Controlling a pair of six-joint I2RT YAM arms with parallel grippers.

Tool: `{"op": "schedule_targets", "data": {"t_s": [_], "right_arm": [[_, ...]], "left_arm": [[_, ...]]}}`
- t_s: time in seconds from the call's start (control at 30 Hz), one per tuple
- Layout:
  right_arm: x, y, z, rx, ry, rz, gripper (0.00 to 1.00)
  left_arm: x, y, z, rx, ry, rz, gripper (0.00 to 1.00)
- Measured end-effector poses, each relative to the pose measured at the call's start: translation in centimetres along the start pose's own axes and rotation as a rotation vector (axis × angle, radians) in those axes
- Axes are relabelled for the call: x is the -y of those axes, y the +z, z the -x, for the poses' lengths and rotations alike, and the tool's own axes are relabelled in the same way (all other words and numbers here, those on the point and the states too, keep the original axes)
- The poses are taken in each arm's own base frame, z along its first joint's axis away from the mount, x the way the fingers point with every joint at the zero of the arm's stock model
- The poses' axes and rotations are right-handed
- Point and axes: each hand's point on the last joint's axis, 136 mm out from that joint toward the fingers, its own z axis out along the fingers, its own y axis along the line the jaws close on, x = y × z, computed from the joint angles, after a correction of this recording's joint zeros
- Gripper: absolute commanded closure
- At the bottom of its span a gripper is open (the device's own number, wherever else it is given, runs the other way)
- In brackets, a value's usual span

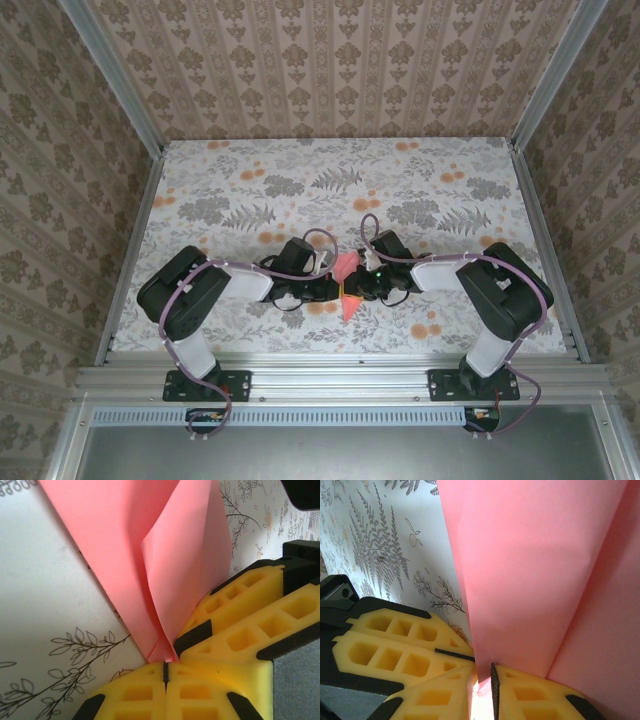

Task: Fold a paper plane with a square sheet of paper (pick it up from the middle)
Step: Fourth fold the wing at the center of the table.

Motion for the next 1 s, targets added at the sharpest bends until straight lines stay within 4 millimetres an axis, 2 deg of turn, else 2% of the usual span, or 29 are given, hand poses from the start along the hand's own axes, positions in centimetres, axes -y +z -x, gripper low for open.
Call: {"op": "schedule_targets", "data": {"t_s": [0.3, 0.53, 1.0], "right_arm": [[0.0, 0.0, 0.0, 0.004, -0.006, 0.006, 0.77], [0.0, 0.0, -0.1, 0.004, -0.018, 0.01, 0.77], [-0.1, 0.0, -0.2, -0.004, -0.07, 0.018, 0.76]], "left_arm": [[-1.3, -1.7, 1.9, 0.078, -0.042, 0.033, 0.84], [-1.1, -2.3, 2.8, 0.108, -0.072, 0.023, 0.67], [0.9, -2.3, 4.7, 0.125, -0.046, -0.023, 0.62]]}}
